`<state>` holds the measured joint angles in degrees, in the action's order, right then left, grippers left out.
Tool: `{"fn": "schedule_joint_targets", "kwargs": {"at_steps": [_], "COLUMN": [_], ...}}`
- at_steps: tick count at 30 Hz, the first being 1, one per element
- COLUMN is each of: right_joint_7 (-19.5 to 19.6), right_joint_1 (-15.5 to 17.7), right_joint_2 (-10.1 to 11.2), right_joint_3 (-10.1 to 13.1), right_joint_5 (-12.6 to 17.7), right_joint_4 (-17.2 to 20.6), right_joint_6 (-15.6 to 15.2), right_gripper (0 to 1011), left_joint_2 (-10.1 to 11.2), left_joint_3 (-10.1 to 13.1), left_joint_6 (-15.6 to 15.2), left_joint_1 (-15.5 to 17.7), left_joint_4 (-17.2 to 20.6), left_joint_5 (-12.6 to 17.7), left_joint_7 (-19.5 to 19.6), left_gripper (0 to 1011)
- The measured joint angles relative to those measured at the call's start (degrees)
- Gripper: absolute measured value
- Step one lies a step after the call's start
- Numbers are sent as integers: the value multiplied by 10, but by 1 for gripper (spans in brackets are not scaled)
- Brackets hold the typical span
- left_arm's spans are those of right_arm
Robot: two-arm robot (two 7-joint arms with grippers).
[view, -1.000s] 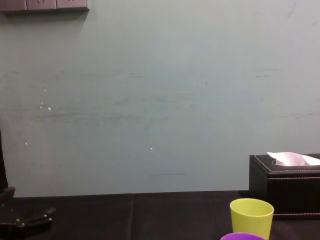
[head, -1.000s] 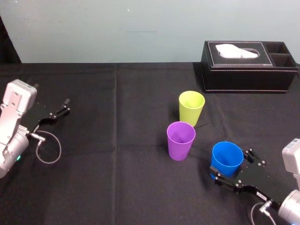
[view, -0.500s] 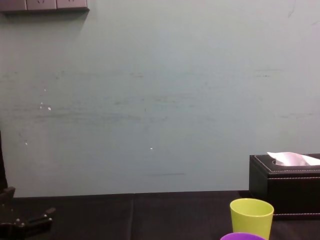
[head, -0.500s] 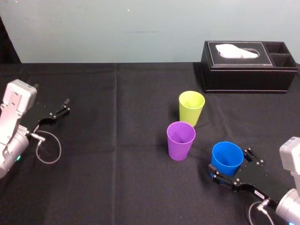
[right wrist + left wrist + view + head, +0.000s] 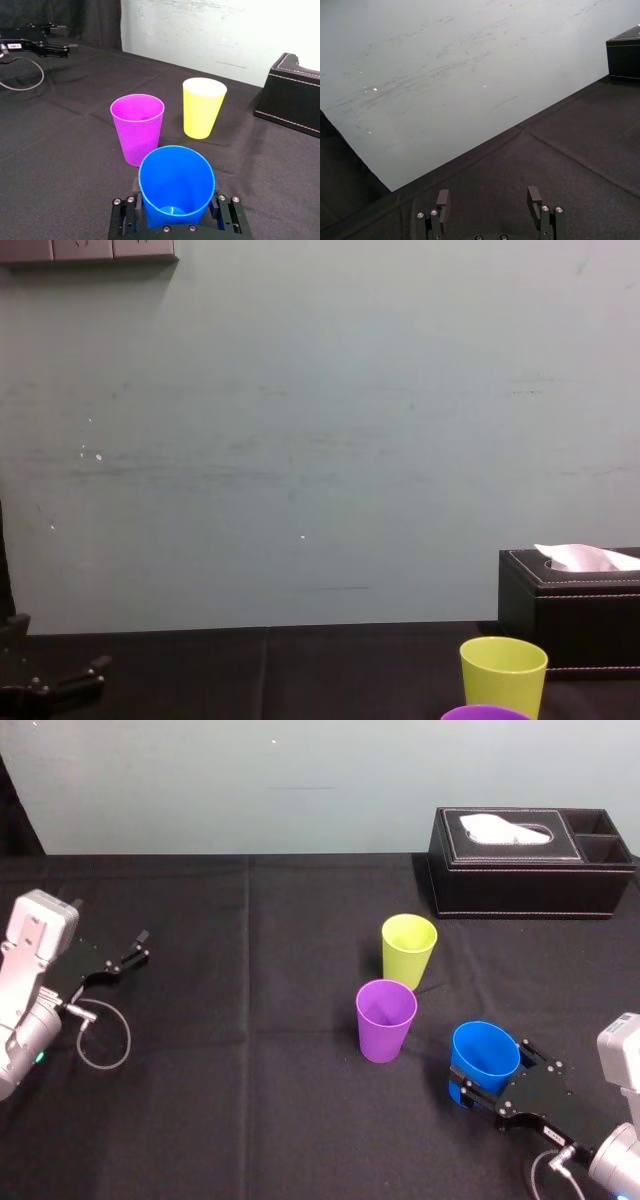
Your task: Stack the three plastic cups sequentially using one hand.
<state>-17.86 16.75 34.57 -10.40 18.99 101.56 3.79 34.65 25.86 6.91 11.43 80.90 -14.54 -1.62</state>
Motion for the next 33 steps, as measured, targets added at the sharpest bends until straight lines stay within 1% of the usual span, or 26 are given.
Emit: {"fn": "schedule_joint_targets", "kwargs": {"at_steps": [3,6,10,13,16,17,20,21,23,24,26,27,29,31,33], "right_joint_7": [0,0,-2,-3,-3,-3,-3,-3,-3,-3,-2,-2,0,4,6], "right_joint_1": [0,-2,-13,-32,-48,-60,-83,-101,-117,-133,-149,-165,-180,-208,-219], "right_joint_2": [0,0,1,-2,-8,-12,-19,-25,-30,-36,-42,-47,-54,-67,-73], "right_joint_3": [0,3,8,13,15,15,14,11,6,1,-5,-11,-17,-29,-34], "right_joint_5": [0,-9,-18,-23,-24,-24,-23,-24,-25,-27,-29,-30,-31,-36,-38], "right_joint_4": [0,9,26,42,49,51,55,56,57,57,56,54,49,35,28], "right_joint_6": [0,0,-18,-40,-58,-71,-95,-112,-128,-143,-158,-174,-189,-213,-220], "right_gripper": [736,728,723,723,723,723,723,723,723,723,723,723,723,723,723], "left_joint_2": [0,0,0,0,0,0,0,0,0,0,0,0,0,0,0], "left_joint_3": [0,0,0,0,0,0,0,0,0,0,0,0,0,0,0], "left_joint_6": [0,0,0,0,0,0,0,0,0,0,0,0,0,0,0], "left_joint_1": [0,0,0,0,0,0,0,0,0,0,0,0,0,0,0], "left_joint_4": [0,0,0,0,0,0,0,0,0,0,0,0,0,0,0], "left_joint_5": [0,0,0,0,0,0,0,0,0,0,0,0,0,0,0], "left_joint_7": [0,0,0,0,0,0,0,0,0,0,0,0,0,0,0], "left_gripper": [1011,1011,1011,1011,1011,1011,1011,1011,1011,1011,1011,1011,1011,1011,1011]}}
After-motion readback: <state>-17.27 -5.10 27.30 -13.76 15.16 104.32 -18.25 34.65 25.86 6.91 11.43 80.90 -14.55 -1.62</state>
